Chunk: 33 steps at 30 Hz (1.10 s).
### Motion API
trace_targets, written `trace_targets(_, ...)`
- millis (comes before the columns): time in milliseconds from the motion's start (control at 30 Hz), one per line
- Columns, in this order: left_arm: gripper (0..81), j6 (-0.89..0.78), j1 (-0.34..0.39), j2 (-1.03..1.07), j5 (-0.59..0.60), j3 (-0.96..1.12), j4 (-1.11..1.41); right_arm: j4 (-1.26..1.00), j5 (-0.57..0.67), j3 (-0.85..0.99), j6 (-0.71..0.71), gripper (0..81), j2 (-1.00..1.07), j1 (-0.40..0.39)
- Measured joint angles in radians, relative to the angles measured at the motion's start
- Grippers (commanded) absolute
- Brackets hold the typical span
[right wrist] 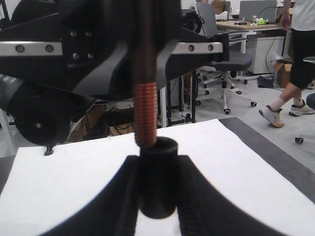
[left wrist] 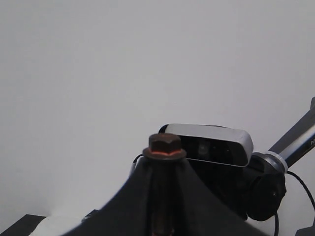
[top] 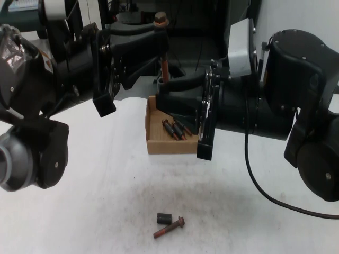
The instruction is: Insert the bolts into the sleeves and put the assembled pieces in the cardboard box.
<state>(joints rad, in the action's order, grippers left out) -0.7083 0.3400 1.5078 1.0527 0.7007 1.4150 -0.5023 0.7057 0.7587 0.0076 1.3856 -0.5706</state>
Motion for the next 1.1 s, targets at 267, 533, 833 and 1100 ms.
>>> trace_targets(267, 0.2, 0.006, 0.000, 0.000, 0.000, 0.000, -0.002, -0.005, 0.003, 0.002, 0.000, 0.8, 0.000, 0.000)
trace_targets(533, 0.2, 0.006, 0.000, 0.000, 0.000, 0.000, -0.002, 0.000, 0.040, 0.002, 0.000, 0.8, 0.000, 0.000)
trace_targets(833, 0.2, 0.006, 0.000, 0.000, 0.000, 0.000, -0.002, 0.001, 0.044, 0.002, 0.000, 0.8, 0.000, 0.018)
trace_targets(1100, 0.2, 0.006, 0.000, 0.000, 0.000, 0.000, -0.002, 0.001, 0.064, 0.002, 0.000, 0.8, 0.000, 0.036)
